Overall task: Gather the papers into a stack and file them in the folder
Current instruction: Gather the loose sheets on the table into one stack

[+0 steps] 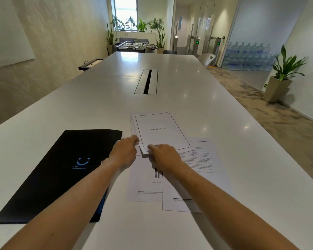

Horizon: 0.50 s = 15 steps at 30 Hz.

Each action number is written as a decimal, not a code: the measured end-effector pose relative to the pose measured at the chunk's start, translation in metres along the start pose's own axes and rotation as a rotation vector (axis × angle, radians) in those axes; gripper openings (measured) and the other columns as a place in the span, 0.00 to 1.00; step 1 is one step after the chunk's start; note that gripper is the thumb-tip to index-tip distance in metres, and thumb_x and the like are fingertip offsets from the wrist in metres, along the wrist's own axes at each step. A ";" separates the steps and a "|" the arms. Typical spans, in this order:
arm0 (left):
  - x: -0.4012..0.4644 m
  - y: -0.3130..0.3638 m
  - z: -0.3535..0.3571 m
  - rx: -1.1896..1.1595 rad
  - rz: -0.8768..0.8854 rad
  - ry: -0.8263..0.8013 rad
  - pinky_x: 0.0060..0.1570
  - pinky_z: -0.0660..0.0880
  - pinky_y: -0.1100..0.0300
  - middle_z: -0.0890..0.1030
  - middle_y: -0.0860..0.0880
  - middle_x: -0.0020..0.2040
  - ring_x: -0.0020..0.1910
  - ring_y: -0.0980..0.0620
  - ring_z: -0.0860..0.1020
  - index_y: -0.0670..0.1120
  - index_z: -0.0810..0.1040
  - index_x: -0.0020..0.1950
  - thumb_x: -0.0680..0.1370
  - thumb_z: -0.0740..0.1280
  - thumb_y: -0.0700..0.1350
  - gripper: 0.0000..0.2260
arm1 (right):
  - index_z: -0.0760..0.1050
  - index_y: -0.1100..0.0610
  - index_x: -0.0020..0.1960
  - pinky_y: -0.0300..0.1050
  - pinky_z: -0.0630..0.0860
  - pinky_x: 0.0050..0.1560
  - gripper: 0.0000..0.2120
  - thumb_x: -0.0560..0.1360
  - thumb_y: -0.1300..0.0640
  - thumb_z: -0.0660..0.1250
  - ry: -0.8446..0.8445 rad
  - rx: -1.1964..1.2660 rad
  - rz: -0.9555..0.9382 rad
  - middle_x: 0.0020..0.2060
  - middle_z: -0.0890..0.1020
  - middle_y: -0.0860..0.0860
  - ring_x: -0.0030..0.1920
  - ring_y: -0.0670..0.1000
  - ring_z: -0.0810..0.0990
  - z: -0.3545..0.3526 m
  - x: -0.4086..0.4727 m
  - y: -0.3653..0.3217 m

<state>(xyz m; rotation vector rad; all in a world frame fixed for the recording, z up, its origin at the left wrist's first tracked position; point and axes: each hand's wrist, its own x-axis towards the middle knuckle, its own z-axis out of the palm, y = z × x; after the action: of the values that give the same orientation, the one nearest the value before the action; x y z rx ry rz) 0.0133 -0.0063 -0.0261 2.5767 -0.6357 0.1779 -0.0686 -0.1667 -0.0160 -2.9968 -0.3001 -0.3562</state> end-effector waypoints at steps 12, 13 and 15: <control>-0.005 0.009 0.019 0.226 0.094 0.126 0.46 0.72 0.58 0.80 0.48 0.55 0.51 0.50 0.79 0.48 0.79 0.58 0.79 0.59 0.60 0.19 | 0.68 0.60 0.66 0.56 0.71 0.57 0.30 0.73 0.41 0.64 0.030 0.191 0.764 0.61 0.76 0.59 0.62 0.60 0.72 -0.023 0.010 0.087; -0.006 0.009 0.020 0.226 0.097 0.141 0.45 0.72 0.58 0.80 0.48 0.55 0.50 0.50 0.79 0.47 0.79 0.58 0.79 0.59 0.59 0.19 | 0.68 0.59 0.65 0.55 0.71 0.56 0.29 0.72 0.40 0.65 -0.008 0.205 0.801 0.60 0.76 0.59 0.62 0.61 0.72 -0.023 0.009 0.092; -0.008 0.010 0.022 0.228 0.099 0.158 0.44 0.74 0.59 0.80 0.48 0.54 0.49 0.51 0.79 0.47 0.79 0.57 0.79 0.59 0.59 0.19 | 0.70 0.58 0.60 0.53 0.72 0.53 0.27 0.71 0.40 0.66 -0.048 0.244 0.832 0.56 0.78 0.57 0.59 0.60 0.73 -0.023 0.013 0.098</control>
<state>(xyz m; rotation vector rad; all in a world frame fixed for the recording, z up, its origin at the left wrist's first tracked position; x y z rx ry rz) 0.0017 -0.0210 -0.0435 2.7127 -0.7200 0.5081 -0.0413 -0.2628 0.0010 -2.5881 0.8145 -0.1383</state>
